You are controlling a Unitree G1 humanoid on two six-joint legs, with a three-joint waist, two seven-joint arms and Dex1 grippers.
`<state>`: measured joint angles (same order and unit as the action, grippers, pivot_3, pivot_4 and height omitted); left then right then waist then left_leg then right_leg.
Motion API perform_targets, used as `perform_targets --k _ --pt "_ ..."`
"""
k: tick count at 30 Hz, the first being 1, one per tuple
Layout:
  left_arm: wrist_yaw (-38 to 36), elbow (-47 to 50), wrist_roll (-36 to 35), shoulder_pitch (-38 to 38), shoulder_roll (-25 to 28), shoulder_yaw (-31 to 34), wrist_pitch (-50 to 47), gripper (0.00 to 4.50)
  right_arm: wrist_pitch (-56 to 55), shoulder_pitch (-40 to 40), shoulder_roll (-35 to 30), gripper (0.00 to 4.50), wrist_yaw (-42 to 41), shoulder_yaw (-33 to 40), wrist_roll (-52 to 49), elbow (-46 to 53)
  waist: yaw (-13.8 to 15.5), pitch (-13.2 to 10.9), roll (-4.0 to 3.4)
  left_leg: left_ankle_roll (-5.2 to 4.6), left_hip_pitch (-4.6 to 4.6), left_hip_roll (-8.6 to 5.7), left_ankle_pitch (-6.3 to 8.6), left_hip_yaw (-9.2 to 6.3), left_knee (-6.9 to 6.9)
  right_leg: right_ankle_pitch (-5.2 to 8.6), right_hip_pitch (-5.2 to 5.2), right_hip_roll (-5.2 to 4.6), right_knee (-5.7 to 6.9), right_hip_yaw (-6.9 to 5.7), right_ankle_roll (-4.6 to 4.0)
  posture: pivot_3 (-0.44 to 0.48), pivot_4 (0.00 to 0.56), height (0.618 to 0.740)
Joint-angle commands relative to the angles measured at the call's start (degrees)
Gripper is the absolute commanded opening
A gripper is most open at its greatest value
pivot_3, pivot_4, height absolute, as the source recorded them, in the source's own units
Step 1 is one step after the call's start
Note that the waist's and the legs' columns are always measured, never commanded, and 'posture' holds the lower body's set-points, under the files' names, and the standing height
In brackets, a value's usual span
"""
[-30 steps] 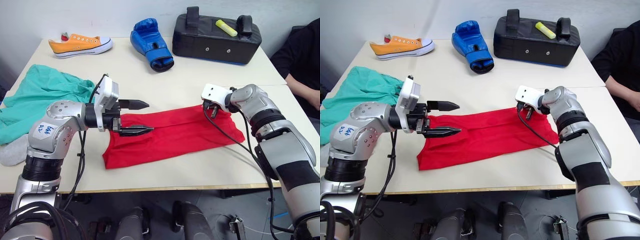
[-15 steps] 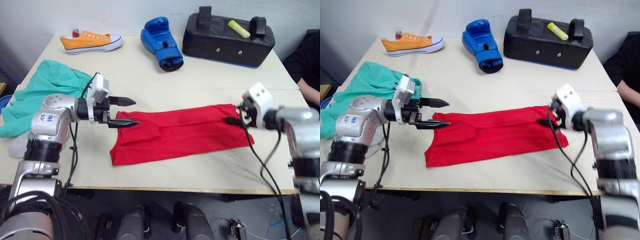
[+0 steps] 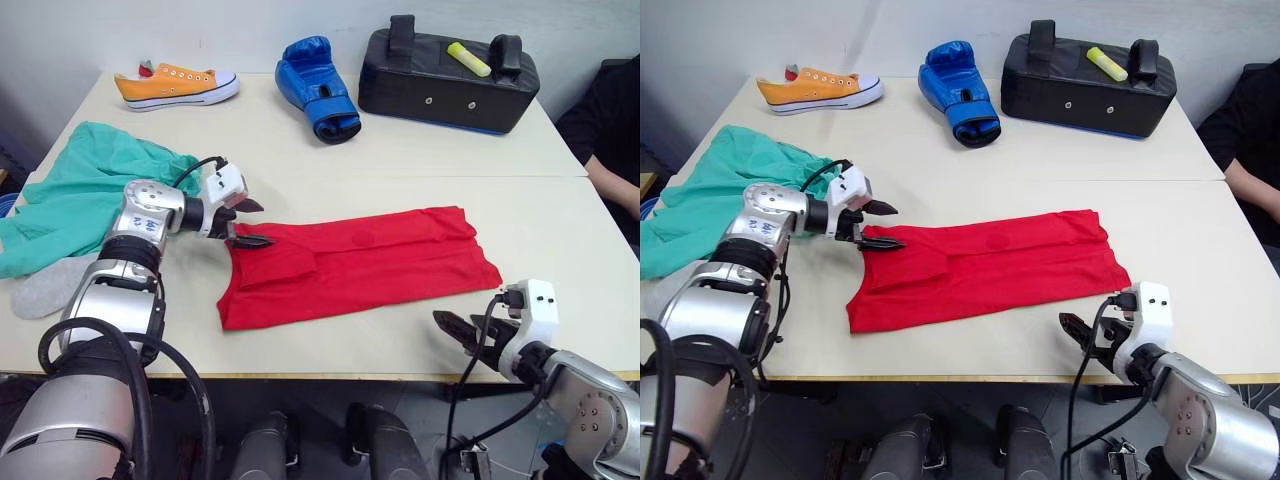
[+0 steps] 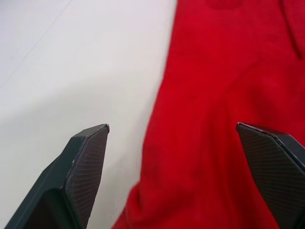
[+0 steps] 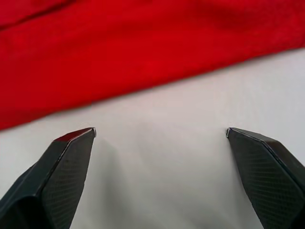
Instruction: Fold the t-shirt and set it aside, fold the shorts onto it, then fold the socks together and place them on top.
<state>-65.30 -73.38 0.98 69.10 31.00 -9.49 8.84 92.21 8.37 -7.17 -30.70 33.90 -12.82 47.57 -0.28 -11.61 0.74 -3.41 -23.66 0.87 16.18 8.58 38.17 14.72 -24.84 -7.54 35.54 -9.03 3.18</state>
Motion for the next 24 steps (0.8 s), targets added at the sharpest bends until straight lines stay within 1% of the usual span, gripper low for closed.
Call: perform_targets --k 1,3,6,7,8,9,10,12,13,14,17,19,21,24 --pt "4.62 -1.73 1.82 2.54 -1.11 1.59 -0.79 4.5 0.29 6.76 2.6 4.48 5.69 2.27 1.41 -5.29 -0.12 0.0 0.0 0.0 0.01 0.01 0.0 0.0 0.0 0.0 0.0 0.0 0.0 0.0 0.0 0.0 0.15 0.74" --pt "5.9 -2.21 3.33 2.43 -1.36 1.23 -0.68 4.5 0.29 9.09 3.05 4.48 7.46 2.83 1.83 -7.73 -0.1 0.0 0.0 -0.01 0.02 -0.02 -0.03 0.02 0.0 0.0 -0.03 -0.01 0.02 0.02 0.0 0.0 0.15 0.74" --pt "10.01 -2.87 5.75 1.74 -2.01 0.82 -0.98 4.5 -2.63 12.09 3.74 4.48 10.15 3.44 2.2 -12.61 -0.16 0.0 0.01 0.06 -0.02 0.0 -0.06 0.01 -0.07 0.0 -0.09 0.03 0.2 0.0 -0.01 0.0 0.15 0.74" --pt "10.51 -3.07 6.6 1.19 -2.3 0.51 -1.04 4.31 -3.55 12.48 3.92 4.49 10.83 3.27 2.12 -14.06 -0.18 0.01 0.02 0.06 -0.02 -0.02 -0.07 0.04 -0.06 0.0 -0.08 0.03 0.21 0.01 -0.01 0.0 0.15 0.74" --pt "10.47 -3.22 7.31 0.77 -2.49 0.24 -1.11 4.06 -4.14 12.62 4.05 4.2 11.33 3.04 1.97 -14.99 -0.19 0.03 0.06 0.05 -0.02 -0.02 -0.07 0.06 -0.06 0.0 -0.07 0.04 0.21 0.01 -0.01 0.0 0.15 0.74" --pt "10.19 -3.32 7.98 0.34 -2.67 -0.04 -1.12 3.94 -4.7 12.69 4.16 4.1 11.77 2.77 1.8 -15.75 -0.22 0.05 0.09 0.03 -0.02 -0.05 -0.07 0.06 -0.05 -0.01 -0.05 0.04 0.21 0.01 0.01 0.0 0.15 0.74" --pt "9.97 -3.39 8.48 0.03 -2.83 -0.19 -1.31 3.61 -5.23 12.66 4.07 3.85 12.09 2.28 1.53 -16.39 -0.32 0.09 0.14 0.0 0.01 -0.06 -0.07 0.07 -0.04 -0.02 0.01 0.03 0.19 0.01 0.03 0.0 0.15 0.74" --pt "9.2 -3.4 8.9 -0.3 -3.01 -0.06 -1.49 3.02 -6.26 12.51 3.74 3.19 12.61 1.4 0.96 -17.17 -0.51 0.18 0.29 -0.03 0.08 -0.06 -0.05 0.06 -0.04 -0.03 0.12 0.02 0.11 0.01 0.06 0.0 0.15 0.74" --pt "8.08 -3.38 8.84 -0.47 -3.05 0.08 -1.71 2.64 -7.22 12.27 3.13 2.78 12.82 0.36 0.85 -17.64 -0.61 0.2 0.33 -0.05 0.14 -0.05 -0.04 0.04 -0.04 -0.04 0.18 0.0 0.07 0.01 0.07 0.0 0.15 0.74" --pt "6.86 -3.33 8.74 -0.6 -3.06 0.22 -1.98 2.37 -8.16 12.07 2.54 2.47 13.0 -0.56 0.76 -18.07 -0.78 0.2 0.33 -0.06 0.23 -0.05 -0.02 0.04 -0.05 -0.04 0.25 -0.03 -0.02 0.02 0.07 0.0 0.15 0.74" --pt "2.8 -3.04 8.42 -1.19 -2.61 0.66 -2.74 1.38 -10.41 12.33 0.87 1.41 13.23 -2.57 0.2 -19.88 -1.27 0.21 0.33 -0.19 0.29 -0.04 0.24 0.02 -0.07 -0.03 0.27 -0.08 -0.08 0.02 0.06 0.0 0.15 0.74" --pt "0.63 -2.74 7.95 -1.88 -2.05 1.27 -3.31 0.63 -11.9 13.21 -0.49 0.58 13.16 -3.78 -0.16 -22.13 -1.33 0.21 0.33 -0.13 0.3 -0.04 0.08 0.02 -0.07 -0.02 0.26 -0.08 -0.03 0.02 0.04 0.0 0.15 0.74" --pt "-1.22 -2.18 6.38 -2.8 -1.64 3.02 -4.58 0.1 -14.15 14.72 -2.12 0.03 13.14 -5.39 -0.1 -25.38 -1.58 0.21 0.33 0.01 0.31 -0.04 -0.02 0.03 -0.08 -0.01 0.26 -0.07 -0.01 0.02 0.03 0.0 0.15 0.74" --pt "-5.3 1.3 1.01 -6.1 -0.72 7.8 -9.83 0.04 -20.58 19.78 -6.6 0.01 12.03 -10.37 0.76 -34.7 -2.1 0.2 0.32 0.01 0.35 -0.03 -0.03 0.1 -0.09 -0.01 0.24 -0.07 0.02 0.07 0.03 0.0 0.15 0.74"
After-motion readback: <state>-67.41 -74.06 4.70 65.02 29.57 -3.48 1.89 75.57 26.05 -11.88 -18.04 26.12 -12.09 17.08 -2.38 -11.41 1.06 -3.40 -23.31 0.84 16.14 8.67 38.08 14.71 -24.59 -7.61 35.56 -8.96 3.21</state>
